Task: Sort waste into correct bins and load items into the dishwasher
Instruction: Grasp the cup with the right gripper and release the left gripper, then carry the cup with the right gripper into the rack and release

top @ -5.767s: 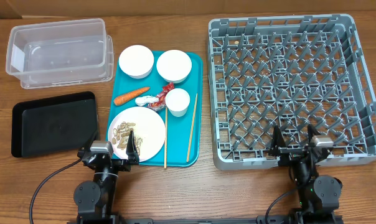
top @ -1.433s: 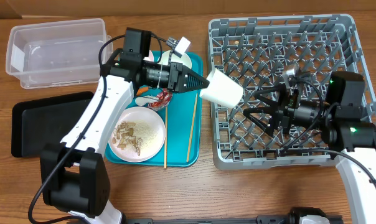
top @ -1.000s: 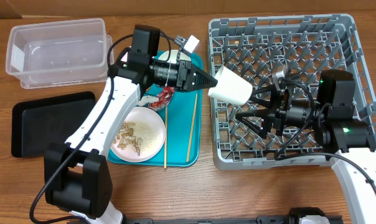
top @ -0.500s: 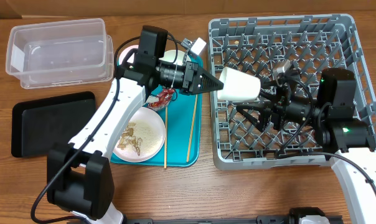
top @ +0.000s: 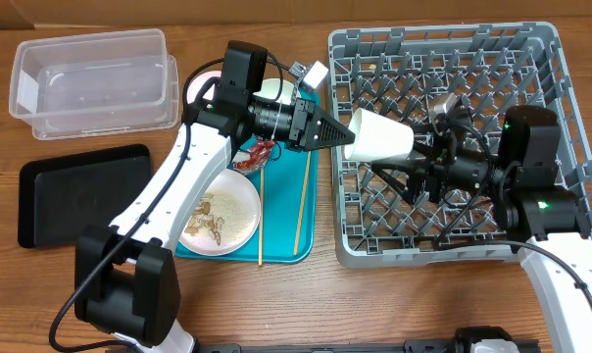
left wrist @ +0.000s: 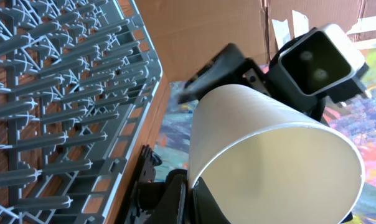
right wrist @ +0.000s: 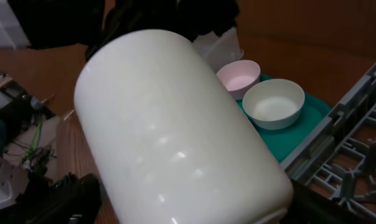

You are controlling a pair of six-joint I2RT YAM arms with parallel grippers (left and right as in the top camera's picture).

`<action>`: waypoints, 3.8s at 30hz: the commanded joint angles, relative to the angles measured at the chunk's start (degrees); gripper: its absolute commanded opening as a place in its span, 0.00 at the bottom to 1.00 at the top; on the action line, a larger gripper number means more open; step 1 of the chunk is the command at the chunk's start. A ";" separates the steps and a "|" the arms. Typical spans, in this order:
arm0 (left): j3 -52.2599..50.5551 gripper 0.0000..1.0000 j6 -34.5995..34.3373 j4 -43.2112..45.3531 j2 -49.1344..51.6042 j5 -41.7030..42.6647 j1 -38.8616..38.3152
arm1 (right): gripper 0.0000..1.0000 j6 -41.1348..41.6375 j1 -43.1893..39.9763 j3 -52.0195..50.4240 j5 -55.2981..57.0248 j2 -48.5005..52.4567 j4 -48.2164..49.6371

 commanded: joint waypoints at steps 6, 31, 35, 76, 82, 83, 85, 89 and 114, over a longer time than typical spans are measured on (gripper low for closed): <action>1.09 0.04 -1.03 0.09 -1.73 1.70 0.28 | 0.83 -0.24 0.22 1.49 -9.11 0.00 3.54; 1.09 0.29 -0.87 0.07 -1.73 1.64 0.24 | 0.50 -0.17 0.22 1.46 -6.40 0.00 5.27; 1.09 0.66 -0.31 0.07 -1.73 0.46 0.26 | 0.48 -0.17 0.22 1.46 -6.40 0.00 5.25; 1.11 1.00 7.02 -31.98 -12.79 -78.86 5.60 | 0.08 16.79 -36.46 23.41 50.25 16.52 -41.92; 1.11 1.00 6.97 -31.98 -12.79 -78.82 5.51 | 0.08 18.10 -37.29 23.37 54.40 20.24 -42.47; 1.11 1.00 6.97 -31.98 -12.79 -78.82 5.51 | 0.08 18.10 -37.29 23.37 54.77 20.59 -42.29; 1.11 1.00 6.97 -31.98 -12.79 -78.82 5.51 | 0.08 18.34 -37.29 23.37 56.54 21.55 -41.92; 1.11 1.00 6.99 -32.13 -12.79 -78.82 5.51 | 0.08 21.07 -37.29 23.37 60.33 22.62 -41.86; 1.11 1.00 6.99 -32.35 -12.79 -78.84 5.51 | 0.99 21.05 -37.29 23.34 51.36 23.52 -42.07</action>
